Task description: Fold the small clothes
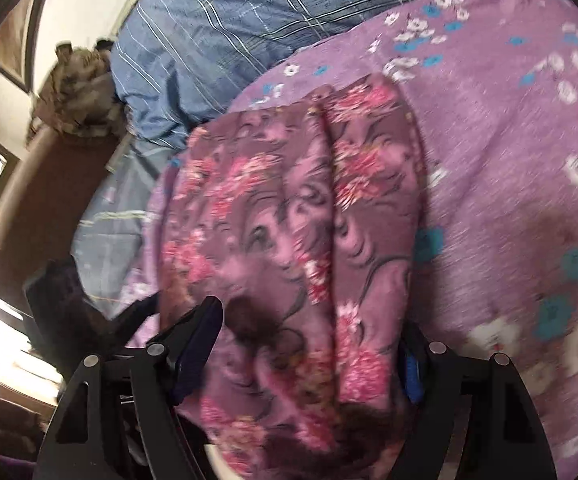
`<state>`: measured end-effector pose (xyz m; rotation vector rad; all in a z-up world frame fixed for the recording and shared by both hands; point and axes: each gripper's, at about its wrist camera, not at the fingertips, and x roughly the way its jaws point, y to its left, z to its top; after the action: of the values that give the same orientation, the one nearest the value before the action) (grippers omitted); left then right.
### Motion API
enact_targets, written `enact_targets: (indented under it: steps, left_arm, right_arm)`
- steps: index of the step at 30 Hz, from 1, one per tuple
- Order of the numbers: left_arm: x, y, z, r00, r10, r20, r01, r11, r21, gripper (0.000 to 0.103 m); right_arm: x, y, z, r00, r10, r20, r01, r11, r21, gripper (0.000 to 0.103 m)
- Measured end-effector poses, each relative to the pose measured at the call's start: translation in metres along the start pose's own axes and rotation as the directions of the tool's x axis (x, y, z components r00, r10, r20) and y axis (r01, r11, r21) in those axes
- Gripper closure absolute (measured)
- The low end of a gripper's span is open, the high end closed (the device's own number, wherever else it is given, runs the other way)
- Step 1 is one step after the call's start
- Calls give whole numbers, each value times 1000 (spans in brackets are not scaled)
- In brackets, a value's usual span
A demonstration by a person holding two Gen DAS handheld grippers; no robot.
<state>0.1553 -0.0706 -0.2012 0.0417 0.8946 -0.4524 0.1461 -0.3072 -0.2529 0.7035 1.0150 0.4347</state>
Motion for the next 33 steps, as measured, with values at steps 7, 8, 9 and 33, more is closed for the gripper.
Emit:
enact_targets:
  steps: [7,8,9,33]
  left_arm:
    - [-21,-7,12,993,109,33,-111,992,54,9]
    - [-24,-4,12,991,131,31,-132,990,50,9]
    - [-31,-4,13,988,150,34,-151,987,47,9]
    - [-238,-51,10,850,412,329,-404,910,-96,0]
  right_arm:
    - [-7,-7,-6,994,99,40,-103,989,109,27]
    - [-12,-11,-6,996,77,47,-83,988,129,28]
    - [-21,-12,-6,996,51,67,-60,989,134,28]
    - [-143,178,-83,792,-342,505,535,788,-305,26]
